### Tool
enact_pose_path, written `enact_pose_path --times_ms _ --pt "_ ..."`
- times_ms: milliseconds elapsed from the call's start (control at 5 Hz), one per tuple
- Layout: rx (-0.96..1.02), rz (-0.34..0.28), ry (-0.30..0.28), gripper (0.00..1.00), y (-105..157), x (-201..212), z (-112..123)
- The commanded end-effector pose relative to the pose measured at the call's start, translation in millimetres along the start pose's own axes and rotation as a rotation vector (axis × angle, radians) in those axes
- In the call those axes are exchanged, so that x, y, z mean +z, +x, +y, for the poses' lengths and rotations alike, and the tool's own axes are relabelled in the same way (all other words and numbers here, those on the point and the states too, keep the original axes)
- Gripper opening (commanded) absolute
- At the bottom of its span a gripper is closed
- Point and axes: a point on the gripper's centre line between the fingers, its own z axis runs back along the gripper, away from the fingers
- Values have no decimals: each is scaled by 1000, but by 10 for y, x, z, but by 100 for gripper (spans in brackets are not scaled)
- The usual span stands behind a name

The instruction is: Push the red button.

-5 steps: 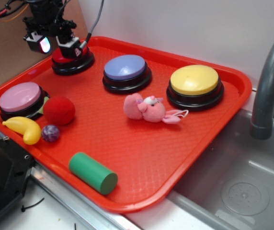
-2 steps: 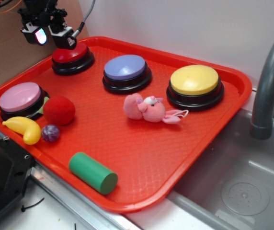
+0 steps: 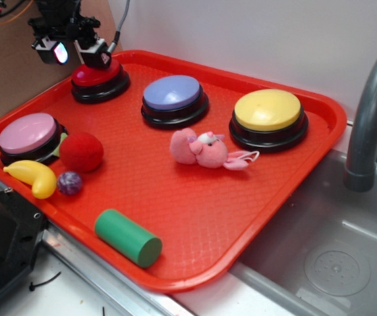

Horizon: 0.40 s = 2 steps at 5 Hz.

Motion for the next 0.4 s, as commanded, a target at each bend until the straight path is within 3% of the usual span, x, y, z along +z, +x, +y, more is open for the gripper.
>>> enact_pose_path --times_ms 0,200 --pt "24 59 2 100 42 -31 -28" --pt "15 92 8 100 -1 40 -54"
